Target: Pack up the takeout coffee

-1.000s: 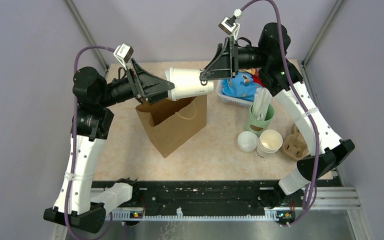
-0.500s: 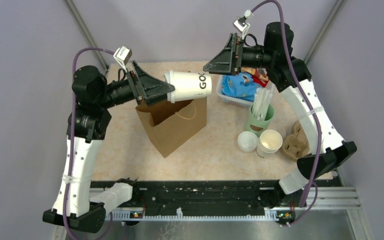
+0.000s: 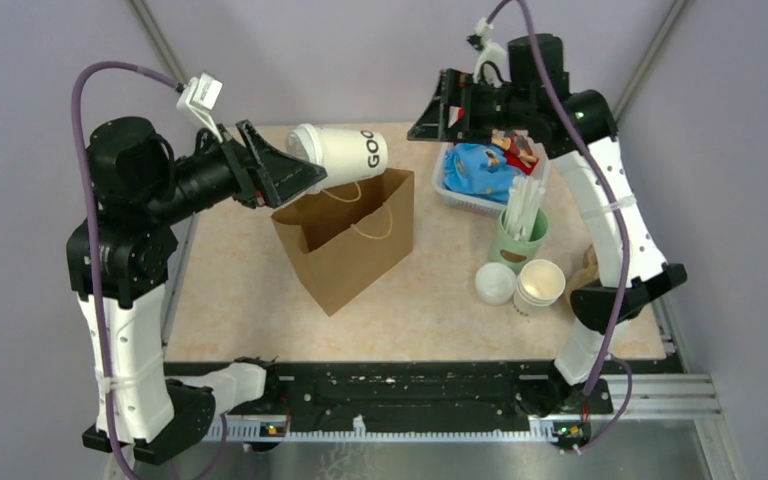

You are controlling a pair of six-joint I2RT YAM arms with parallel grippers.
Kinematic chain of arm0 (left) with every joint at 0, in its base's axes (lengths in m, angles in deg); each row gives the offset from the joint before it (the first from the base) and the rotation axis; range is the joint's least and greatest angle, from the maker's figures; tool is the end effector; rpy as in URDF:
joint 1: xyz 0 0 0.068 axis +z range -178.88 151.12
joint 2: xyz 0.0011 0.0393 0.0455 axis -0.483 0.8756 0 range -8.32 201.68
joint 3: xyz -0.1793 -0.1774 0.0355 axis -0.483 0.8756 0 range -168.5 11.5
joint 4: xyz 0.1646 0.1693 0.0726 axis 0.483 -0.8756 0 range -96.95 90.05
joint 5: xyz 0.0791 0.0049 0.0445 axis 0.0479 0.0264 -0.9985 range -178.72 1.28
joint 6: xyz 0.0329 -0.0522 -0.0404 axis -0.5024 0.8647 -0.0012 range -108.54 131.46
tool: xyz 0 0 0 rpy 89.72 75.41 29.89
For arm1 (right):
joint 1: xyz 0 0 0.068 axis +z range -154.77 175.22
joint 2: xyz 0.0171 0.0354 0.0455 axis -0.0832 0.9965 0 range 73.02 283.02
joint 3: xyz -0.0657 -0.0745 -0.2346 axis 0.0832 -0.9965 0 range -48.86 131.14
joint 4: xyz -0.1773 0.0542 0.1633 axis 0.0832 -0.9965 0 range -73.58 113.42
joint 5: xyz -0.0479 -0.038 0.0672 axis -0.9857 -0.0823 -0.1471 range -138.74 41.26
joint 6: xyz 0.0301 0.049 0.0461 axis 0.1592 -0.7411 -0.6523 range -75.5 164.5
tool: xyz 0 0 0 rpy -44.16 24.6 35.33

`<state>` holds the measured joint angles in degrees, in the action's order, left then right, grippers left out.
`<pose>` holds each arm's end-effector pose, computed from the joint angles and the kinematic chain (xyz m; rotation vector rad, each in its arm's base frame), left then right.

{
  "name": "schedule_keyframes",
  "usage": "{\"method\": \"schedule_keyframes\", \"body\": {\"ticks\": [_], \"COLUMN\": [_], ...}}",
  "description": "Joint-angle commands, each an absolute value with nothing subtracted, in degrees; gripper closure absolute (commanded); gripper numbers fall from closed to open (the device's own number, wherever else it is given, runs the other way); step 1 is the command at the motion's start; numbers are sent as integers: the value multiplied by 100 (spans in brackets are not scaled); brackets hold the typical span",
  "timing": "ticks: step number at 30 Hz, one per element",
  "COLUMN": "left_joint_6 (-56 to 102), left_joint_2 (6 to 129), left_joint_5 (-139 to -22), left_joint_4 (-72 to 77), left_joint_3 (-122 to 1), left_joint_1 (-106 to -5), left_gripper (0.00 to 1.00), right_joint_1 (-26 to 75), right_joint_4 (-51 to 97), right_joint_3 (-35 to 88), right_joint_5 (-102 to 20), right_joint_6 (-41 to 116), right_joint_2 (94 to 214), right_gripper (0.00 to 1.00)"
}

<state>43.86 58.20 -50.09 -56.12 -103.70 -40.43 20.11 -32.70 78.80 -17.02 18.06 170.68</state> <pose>0.1391 -0.0677 0.5345 0.2097 1.7954 -1.1287 0.2903 0.1703 0.4677 -0.3443 2.1110 1.1080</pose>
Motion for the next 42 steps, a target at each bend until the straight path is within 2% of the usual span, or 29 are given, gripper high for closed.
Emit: {"method": "schedule_keyframes", "body": {"ticks": [1,4,10,21,33,42], "left_joint_6": [3169,2795,2333,2236,1994,2006], "left_joint_2": [5830,5749,5590,5357,5678,5804], "left_joint_5": [-5722,-5942,-6563,-6795,-7031,-6763], "left_joint_4": [-6861,-7299,-7822,-7929,-7686,-7271], "left_joint_3": [-10672,-10701,-10682,-10133,-9792,-9404], "left_joint_1": [-4030,-4030,-4030,-4038,-4039,-4039], "left_gripper": [30,30,31,31,33,34], "right_joint_1": [2875,3020,3335,3613,3725,3878], "right_joint_4": [-4872,-5145,-4618,-4292,-3949,-3623], "right_joint_3": [9083,8952,7915,7608,7348,7235], "right_joint_5": [-3463,-4000,-4336,-4768,-4789,-4821], "right_joint_6": [2495,1914,1008,526,585,798], "right_joint_2": [17649,17744,17382,17431,17453,17419], "right_gripper": [1,2,4,13,49,69]}}
